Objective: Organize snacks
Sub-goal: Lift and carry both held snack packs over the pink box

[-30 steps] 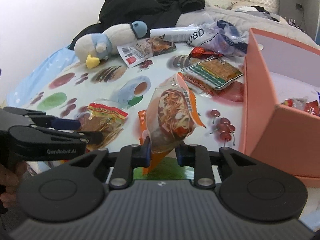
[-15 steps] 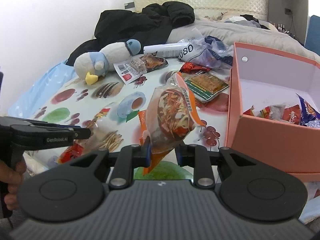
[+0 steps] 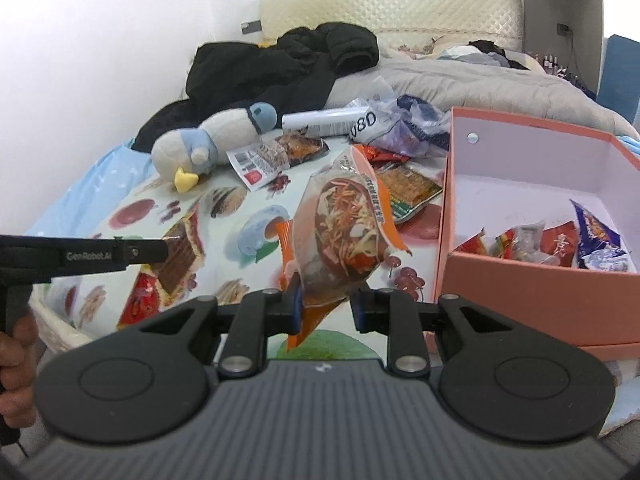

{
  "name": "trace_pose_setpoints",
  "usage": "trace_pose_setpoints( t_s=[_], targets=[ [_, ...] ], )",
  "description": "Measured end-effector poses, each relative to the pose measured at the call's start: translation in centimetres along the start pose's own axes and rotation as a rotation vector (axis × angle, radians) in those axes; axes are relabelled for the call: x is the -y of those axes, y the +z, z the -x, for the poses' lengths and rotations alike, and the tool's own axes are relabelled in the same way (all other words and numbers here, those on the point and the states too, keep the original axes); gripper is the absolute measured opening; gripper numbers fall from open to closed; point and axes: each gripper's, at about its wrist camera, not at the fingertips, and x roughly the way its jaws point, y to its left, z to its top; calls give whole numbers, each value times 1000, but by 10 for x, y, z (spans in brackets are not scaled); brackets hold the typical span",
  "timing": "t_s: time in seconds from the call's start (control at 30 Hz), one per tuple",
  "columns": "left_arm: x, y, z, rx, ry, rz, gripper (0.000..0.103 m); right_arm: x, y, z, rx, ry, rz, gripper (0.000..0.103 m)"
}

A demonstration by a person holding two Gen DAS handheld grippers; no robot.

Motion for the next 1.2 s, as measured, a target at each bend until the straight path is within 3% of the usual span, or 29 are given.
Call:
trace_pose_setpoints(
  t_s=[0.3, 0.7, 0.97, 1.2],
  targets=[
    [43, 10, 32, 44, -114, -18, 8, 13, 7, 44, 37, -52, -29, 27],
    [120, 47, 37, 103, -302, -93, 7, 55, 16, 93, 87, -162, -90, 27],
    [178, 73, -3, 89, -380, -159, 7, 97, 33, 93, 129, -233, -119, 27],
    [217, 95, -55, 43, -391, -180, 7, 143, 48, 71, 135, -275, -161, 27]
  ],
)
